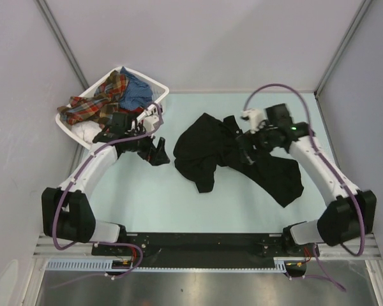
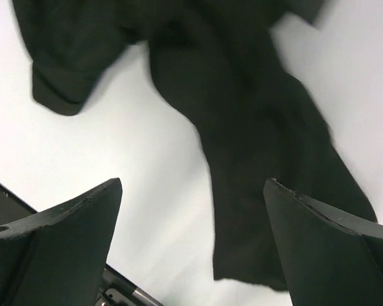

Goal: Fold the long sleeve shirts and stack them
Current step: Move the shirt to the center of the board

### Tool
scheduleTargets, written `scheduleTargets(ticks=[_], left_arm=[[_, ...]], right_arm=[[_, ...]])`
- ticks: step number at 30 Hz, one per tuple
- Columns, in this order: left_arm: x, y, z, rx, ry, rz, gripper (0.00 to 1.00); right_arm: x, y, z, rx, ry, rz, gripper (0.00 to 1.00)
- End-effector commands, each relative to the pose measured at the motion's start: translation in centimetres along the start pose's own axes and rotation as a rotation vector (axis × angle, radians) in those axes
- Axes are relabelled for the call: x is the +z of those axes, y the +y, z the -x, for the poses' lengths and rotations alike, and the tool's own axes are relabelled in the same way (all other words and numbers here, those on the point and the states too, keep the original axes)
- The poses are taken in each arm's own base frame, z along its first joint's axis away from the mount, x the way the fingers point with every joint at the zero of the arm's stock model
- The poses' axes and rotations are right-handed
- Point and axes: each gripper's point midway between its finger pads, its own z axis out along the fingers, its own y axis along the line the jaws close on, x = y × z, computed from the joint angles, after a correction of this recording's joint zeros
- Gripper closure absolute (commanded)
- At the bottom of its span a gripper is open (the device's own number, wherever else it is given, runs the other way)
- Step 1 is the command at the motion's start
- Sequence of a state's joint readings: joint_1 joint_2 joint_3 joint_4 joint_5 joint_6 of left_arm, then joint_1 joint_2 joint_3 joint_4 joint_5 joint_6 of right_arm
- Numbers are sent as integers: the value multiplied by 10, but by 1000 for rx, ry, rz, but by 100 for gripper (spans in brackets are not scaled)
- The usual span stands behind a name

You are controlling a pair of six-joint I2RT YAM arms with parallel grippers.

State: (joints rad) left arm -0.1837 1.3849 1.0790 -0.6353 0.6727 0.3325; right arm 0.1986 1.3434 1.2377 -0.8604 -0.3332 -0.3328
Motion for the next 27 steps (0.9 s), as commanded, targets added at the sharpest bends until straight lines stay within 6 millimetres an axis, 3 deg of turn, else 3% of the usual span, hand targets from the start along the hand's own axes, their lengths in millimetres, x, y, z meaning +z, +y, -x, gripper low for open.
scheduleTargets(ticks=[1,2,3,4,5,7,8,10,12,14,15,17,18,19,20,22,25,26,27], left_arm=[[-20,7,22,-37,-136,18,1],[-29,20,21,-70,-153,51,0],[-34,24,19,-88,-159,64,0],[-39,25,18,-107,-167,62,0],[-48,37,14,-139,-178,90,1],[-55,42,7,-174,-177,100,1],[-61,47,3,-203,-189,107,1],[-68,49,-3,-218,-193,125,1],[-75,53,-8,-227,-199,153,1],[-78,55,-16,-231,-192,173,1],[-80,54,-16,-226,-195,181,1],[-80,53,-19,-217,-186,187,1],[-81,54,-20,-215,-186,194,0],[-82,54,-20,-207,-183,197,1],[-83,54,-18,-203,-186,201,1],[-83,52,-15,-183,-191,183,3],[-82,45,-7,-126,-198,157,5],[-80,43,-5,-104,-192,153,6],[-78,40,-4,-65,-183,153,6]], right_arm=[[55,44,35,-179,47,-6,1],[61,51,50,-212,38,-7,1],[83,54,44,-236,95,-17,1],[95,78,50,-302,88,9,1],[101,88,62,-332,69,8,1],[129,117,61,-412,94,27,1],[132,123,75,-437,70,9,2],[157,139,76,-483,81,-4,2],[167,140,92,-513,49,-55,3],[186,141,94,-534,53,-83,4],[187,139,102,-538,41,-110,10],[199,133,97,-547,77,-134,29],[198,128,99,-556,84,-152,55],[195,126,101,-555,86,-155,73],[187,124,107,-550,68,-160,99],[169,110,122,-524,32,-185,100],[122,93,150,-468,-66,-180,100],[96,93,163,-451,-129,-152,100],[86,80,166,-423,-143,-160,100]])
